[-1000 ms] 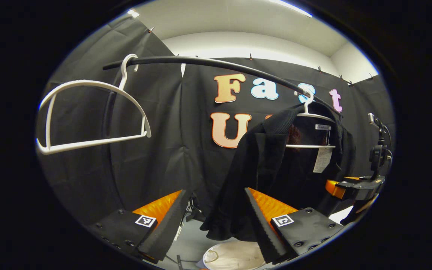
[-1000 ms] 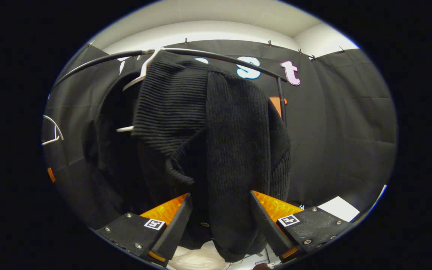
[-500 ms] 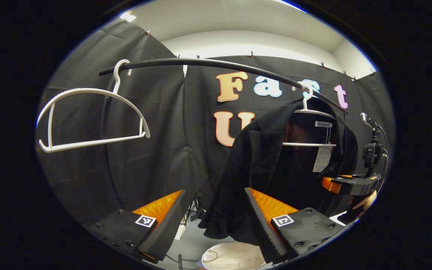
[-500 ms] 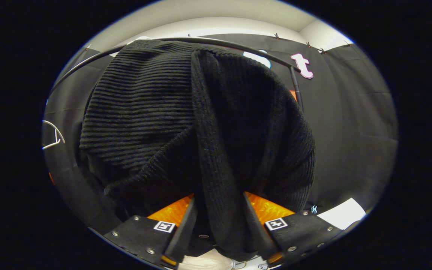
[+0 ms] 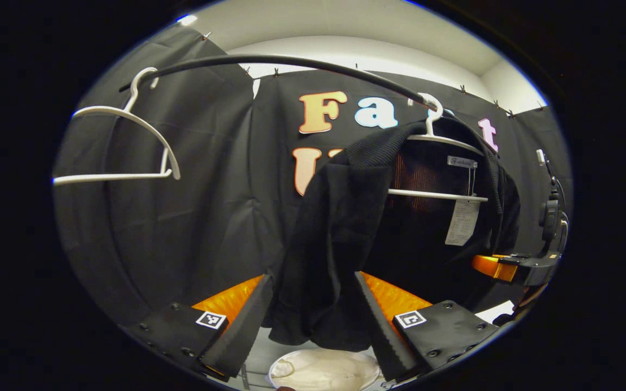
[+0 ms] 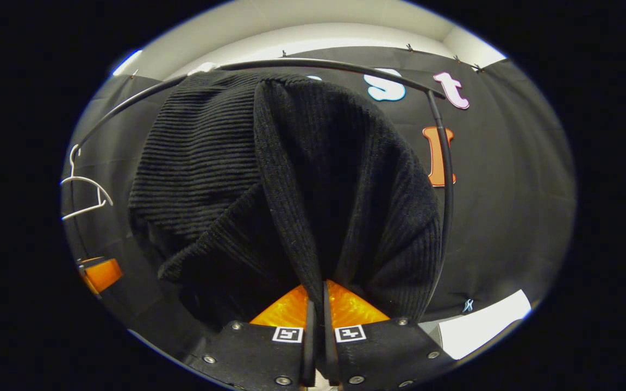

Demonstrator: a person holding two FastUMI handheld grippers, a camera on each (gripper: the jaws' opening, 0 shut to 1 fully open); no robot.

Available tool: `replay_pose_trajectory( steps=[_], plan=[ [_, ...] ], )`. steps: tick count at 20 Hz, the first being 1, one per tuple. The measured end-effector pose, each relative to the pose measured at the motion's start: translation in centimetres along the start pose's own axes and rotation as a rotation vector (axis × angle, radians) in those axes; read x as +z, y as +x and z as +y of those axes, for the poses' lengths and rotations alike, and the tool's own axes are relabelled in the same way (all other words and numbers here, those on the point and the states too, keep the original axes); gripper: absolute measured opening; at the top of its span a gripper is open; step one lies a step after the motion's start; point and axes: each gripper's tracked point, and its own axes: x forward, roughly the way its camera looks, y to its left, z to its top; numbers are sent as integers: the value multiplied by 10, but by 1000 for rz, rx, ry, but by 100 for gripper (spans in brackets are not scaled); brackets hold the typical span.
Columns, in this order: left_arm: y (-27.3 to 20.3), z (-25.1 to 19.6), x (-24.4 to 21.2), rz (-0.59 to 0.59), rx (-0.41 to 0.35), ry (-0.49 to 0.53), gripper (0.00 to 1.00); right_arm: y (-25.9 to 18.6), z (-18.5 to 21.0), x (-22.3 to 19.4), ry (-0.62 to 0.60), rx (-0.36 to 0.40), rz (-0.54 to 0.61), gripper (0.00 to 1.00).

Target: Grasp the clothes on the hanger with both hands and then place them into the laundry hamper below.

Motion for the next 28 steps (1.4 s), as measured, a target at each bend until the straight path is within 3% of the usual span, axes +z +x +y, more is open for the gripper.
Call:
replay_pose_trajectory(
  steps=[3,6,7,8,12,13,14,15,16,19,22,25,26,28],
  plan=[
    [21,-9,-7,-6,-5,10,97,-14,-3,0,-38,34,-6,3],
    [43,-13,-11,-15,-11,4,94,-26,-7,0,-45,61,-7,2],
    [52,-14,-13,-16,-13,-2,100,-29,-6,2,-47,68,-5,9],
    [60,-15,-17,-7,-14,-3,94,-31,-7,3,-50,73,-5,1],
    [90,-11,-27,16,-4,22,98,-45,-6,8,-61,91,0,1],
    [100,-7,-24,3,11,26,94,-47,-7,10,-67,92,-1,1],
    [105,-5,-22,-5,22,28,100,-50,-7,11,-71,93,-3,1],
    [108,-4,-20,-13,19,28,94,-54,-8,13,-72,91,-5,1],
    [112,-8,-19,-18,1,24,97,-62,-8,16,-72,91,-8,1],
    [119,-15,-19,-15,-32,37,93,-77,-13,26,-86,88,-26,1],
    [119,-28,-14,-24,-49,61,73,-87,-15,36,-97,94,-36,1],
    [117,-36,-8,-36,-54,86,42,-99,-21,58,-89,99,-67,0],
    [116,-39,-6,-39,-62,86,43,-102,-24,66,-83,100,-79,0],
    [116,-44,-1,-34,-67,73,21,-108,-30,83,-61,104,-104,0]
  ],
)
